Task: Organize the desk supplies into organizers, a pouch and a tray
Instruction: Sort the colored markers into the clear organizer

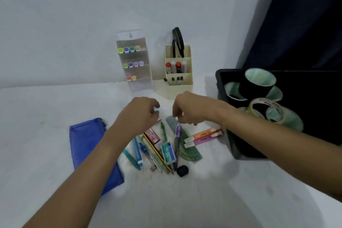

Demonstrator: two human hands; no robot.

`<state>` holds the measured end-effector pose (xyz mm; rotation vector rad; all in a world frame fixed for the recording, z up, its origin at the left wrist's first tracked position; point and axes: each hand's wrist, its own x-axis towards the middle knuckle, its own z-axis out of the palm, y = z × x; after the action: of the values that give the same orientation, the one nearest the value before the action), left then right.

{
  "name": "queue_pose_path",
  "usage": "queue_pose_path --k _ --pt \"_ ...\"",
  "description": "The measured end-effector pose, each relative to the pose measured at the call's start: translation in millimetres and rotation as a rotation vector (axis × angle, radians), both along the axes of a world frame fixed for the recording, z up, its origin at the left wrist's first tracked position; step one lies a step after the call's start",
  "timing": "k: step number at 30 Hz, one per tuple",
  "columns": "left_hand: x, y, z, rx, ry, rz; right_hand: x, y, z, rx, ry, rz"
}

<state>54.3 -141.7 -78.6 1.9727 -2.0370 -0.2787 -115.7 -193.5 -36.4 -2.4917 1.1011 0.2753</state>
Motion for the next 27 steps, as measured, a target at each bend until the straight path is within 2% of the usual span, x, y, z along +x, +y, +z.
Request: queue_pose_path --k 4,9,16,21,27 --pt "-47.5 -9.9 -2.7 0.136 0.009 -0.201 -35.5 8.8 6.4 0.008 0.32 0.0" --pt "-84.6 -22.4 -8.8 0.326 -0.104 -0.385 -40.1 26.1 -16.3 -0.01 0.463 -0.029" --pt "-88.9 -25.6 -9.9 0.356 -0.174 -0.39 -43.3 34.9 -27.9 -0.102 0.31 -0.115" --pt "-75.6 -28.3 -11.7 0.425 -0.174 -0.365 -43.1 36.7 -27.1 -0.139 0.338 -0.098" --pt "-69.0 -22.0 -14.3 0.5 -0.072 -0.35 -40.2 36.0 -30.4 -0.181 0.376 -0.062"
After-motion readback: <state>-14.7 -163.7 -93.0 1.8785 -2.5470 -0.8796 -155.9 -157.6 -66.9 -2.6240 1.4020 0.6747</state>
